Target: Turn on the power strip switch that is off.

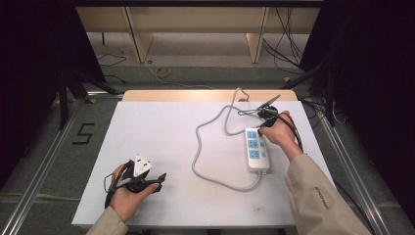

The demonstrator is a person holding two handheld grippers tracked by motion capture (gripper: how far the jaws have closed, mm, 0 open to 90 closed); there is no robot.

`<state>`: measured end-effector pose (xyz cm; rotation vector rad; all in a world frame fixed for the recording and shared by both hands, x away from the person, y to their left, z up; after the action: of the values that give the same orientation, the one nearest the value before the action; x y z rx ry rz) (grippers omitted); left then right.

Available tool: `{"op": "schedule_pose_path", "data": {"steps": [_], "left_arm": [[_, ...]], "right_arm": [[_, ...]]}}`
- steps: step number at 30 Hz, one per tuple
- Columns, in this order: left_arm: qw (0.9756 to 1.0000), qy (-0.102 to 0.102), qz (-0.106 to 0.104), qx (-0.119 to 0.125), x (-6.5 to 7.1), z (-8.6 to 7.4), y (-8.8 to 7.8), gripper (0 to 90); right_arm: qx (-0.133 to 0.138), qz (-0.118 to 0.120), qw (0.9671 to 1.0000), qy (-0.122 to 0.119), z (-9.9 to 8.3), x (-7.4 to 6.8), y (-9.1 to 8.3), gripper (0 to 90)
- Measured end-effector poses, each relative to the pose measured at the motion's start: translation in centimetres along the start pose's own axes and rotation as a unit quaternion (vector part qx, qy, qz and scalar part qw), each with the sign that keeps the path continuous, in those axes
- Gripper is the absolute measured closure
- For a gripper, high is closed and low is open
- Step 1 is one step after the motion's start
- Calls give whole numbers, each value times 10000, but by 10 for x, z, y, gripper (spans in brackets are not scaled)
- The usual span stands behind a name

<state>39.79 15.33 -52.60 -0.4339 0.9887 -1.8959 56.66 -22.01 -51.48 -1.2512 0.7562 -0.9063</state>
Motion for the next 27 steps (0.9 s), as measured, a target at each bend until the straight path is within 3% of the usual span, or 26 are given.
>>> {"op": "schedule_pose_path", "data": {"steps": [11,27], "left_arm": [[10000,7,0,1,0,0,0,272],[10000,20,-9,-16,1,0,0,272]], "right_arm": [[9,-38,10000,8,-1,-1,1,900],[119,85,9999,58,-3,-1,1,900]]}}
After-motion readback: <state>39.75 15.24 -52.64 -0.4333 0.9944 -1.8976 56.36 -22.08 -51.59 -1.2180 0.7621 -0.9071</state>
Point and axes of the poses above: each handheld gripper's, and its own axes: y roughly forward along the jaws, z roughly out of its top, x roughly to its right, the point moved 9 cm from there along y, roughly forward along the jaws, and after that the axes turned 13 degrees about -x, right-handed, at the moved point
